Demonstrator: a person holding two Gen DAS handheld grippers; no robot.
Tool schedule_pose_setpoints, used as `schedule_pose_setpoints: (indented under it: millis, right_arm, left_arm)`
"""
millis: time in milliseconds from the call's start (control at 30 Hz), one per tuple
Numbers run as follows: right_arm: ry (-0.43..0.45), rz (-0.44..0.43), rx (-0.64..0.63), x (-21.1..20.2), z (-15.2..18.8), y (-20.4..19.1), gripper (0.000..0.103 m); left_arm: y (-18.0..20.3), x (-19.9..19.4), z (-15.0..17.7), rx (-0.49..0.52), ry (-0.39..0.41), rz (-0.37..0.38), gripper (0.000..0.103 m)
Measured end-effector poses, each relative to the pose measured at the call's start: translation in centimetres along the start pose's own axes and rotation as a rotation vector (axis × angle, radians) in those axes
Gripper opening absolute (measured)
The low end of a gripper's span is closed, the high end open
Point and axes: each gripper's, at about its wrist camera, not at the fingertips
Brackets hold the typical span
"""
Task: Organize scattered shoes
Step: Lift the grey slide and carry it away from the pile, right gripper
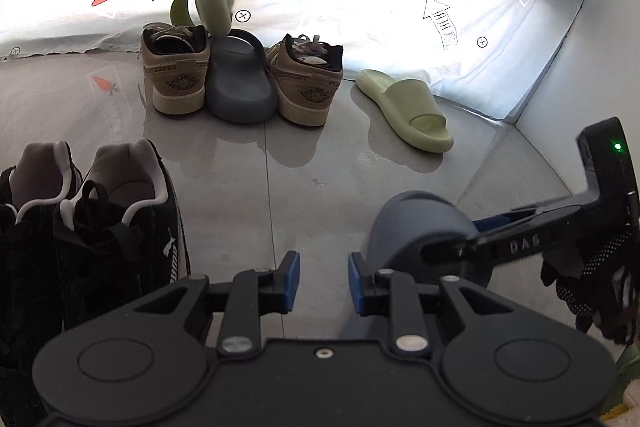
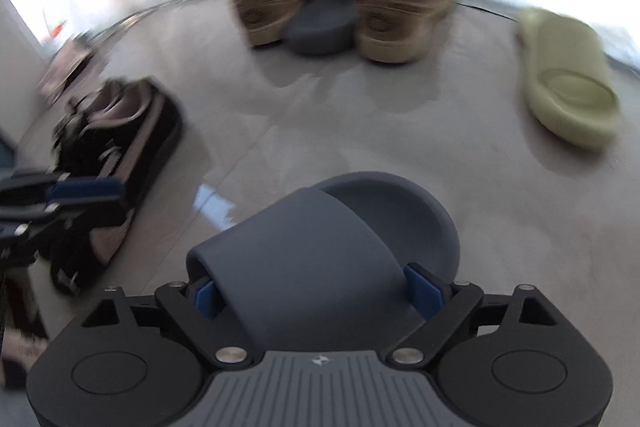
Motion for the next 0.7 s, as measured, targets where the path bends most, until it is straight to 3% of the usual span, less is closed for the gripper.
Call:
schedule_pose_setpoints:
  millis: [100, 200, 267, 533, 700]
  right_arm:
    - [0.034, 0.158, 0.221, -1.2, 1.2, 1.3, 0.083]
    - [-0.006, 0.313, 0.408, -2.5, 2.6, 1.8, 0.080]
    - [-0.041, 0.333, 0.458, -3.2, 3.5, 1.6, 0.083]
    - [-0.157, 0.198, 0.606, -5.7, 7.0, 0.5, 0.090]
    - [-0.125, 0.111, 0.607, -8.3, 8.0, 0.4, 0.091]
  left_arm:
    - [-0.2, 0.0, 0.1, -0.003, -0.008, 0.000, 0.027]
    - [-0.4, 0.1, 0.2, -0.004, -0.018, 0.002, 0.027]
    - [-0.5, 0.2, 0.3, -0.007, -0.024, 0.002, 0.027]
    - [-0.7, 0.3, 0.2, -0.013, -0.022, 0.004, 0.028]
    - [-0.7, 0.3, 0.2, -0.013, -0.026, 0.003, 0.033]
Point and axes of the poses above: each gripper's, at about its wrist camera, not at the fingertips, and x roughly the way its jaws point, y to its right, z to its underside, and after that the axes turned 10 degrees about -x, right-handed
